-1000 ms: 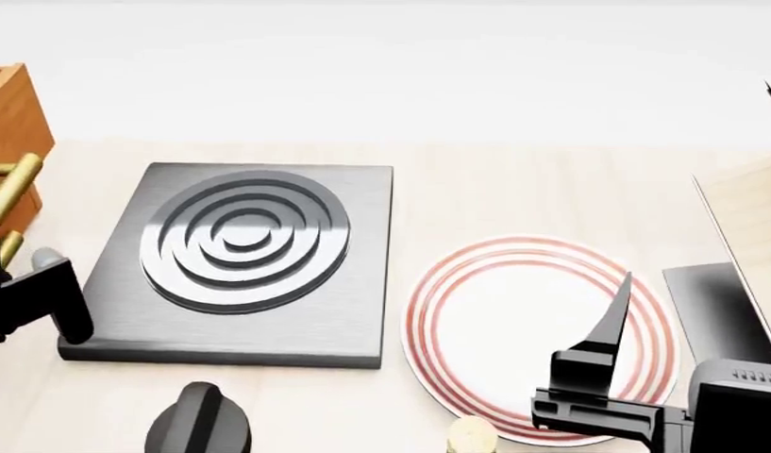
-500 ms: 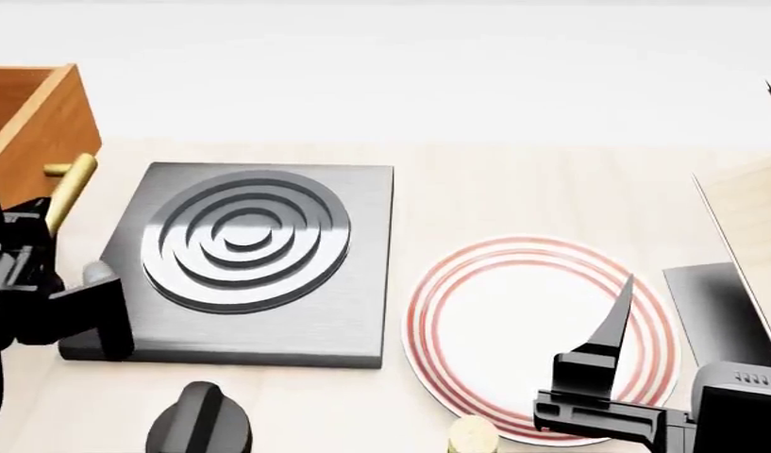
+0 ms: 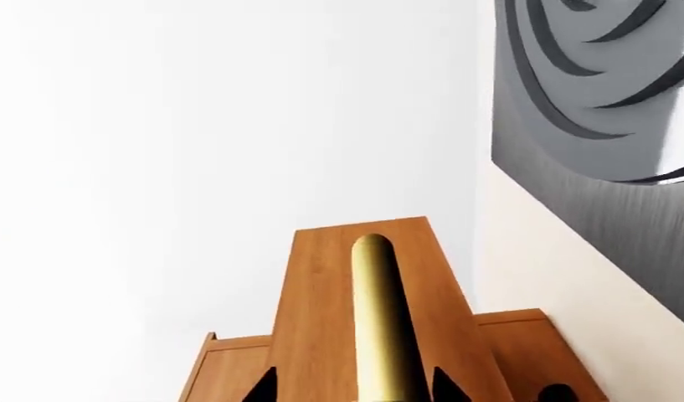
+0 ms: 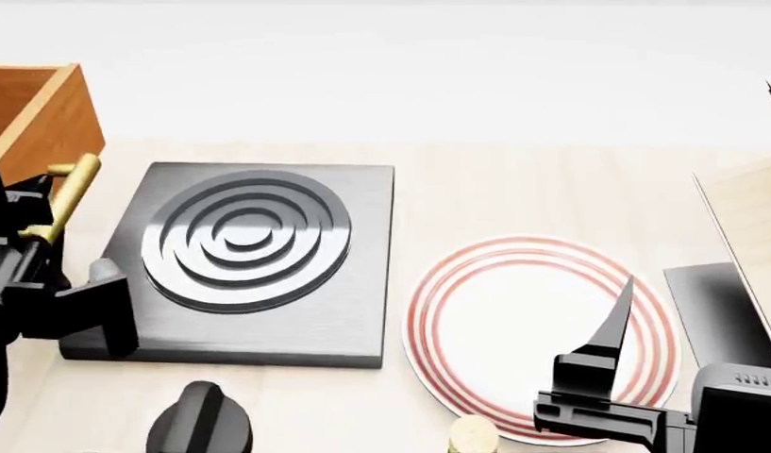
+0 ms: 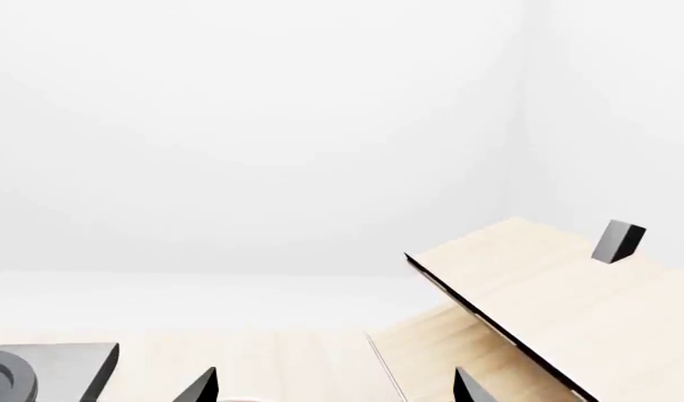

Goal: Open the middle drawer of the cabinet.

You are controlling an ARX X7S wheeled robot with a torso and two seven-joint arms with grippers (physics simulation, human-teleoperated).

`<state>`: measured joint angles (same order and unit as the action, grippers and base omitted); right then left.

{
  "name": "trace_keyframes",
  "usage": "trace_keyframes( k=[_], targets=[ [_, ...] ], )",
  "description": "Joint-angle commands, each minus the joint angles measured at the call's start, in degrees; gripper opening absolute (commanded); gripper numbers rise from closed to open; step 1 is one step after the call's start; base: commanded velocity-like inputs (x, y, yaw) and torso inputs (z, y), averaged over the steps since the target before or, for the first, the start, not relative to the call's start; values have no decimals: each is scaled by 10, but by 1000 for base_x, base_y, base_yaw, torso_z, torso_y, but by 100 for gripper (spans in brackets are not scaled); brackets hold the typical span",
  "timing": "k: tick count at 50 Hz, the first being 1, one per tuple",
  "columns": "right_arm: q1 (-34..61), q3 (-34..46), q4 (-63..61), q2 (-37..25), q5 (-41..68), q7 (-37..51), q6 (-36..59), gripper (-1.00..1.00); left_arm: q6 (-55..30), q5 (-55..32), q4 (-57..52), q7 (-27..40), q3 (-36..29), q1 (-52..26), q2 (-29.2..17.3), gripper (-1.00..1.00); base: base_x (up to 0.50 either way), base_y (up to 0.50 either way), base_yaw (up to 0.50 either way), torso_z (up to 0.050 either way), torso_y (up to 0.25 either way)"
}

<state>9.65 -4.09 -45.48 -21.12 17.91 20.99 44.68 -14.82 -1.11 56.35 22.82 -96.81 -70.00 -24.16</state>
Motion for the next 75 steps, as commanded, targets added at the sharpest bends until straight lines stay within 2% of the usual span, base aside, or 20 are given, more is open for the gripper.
trace_keyframes(
  k=[1,21,35,56,65,73,74,75],
  targets=[
    [1,3,5,0,1,1,-4,100,-8,82,-7,32,15,-28,9,100,0,0,0,0,0],
    [-6,0,5,-1,4,4,-13,100,26,61,29,4,20,5,20,100,0,0,0,0,2],
    [-11,-2,5,-2,6,6,-17,100,36,48,15,-9,24,34,20,100,0,0,0,0,0],
    [-8,3,12,-5,8,7,-22,100,-131,80,-416,15,55,-31,-129,100,0,0,0,0,0],
    [-11,2,13,-7,9,8,-25,100,-106,9,-487,0,127,-63,-162,100,0,0,0,0,0],
    [-11,1,11,-8,11,9,-24,100,-98,-42,-499,-21,171,-86,-177,100,0,0,0,0,0],
    [-12,1,9,-8,12,10,-22,100,-101,-79,-504,-36,193,-89,-182,100,0,0,0,0,0],
    [-12,1,9,-9,12,10,-22,100,-102,-79,-504,-36,193,-89,-182,100,0,0,0,0,0]
  ],
)
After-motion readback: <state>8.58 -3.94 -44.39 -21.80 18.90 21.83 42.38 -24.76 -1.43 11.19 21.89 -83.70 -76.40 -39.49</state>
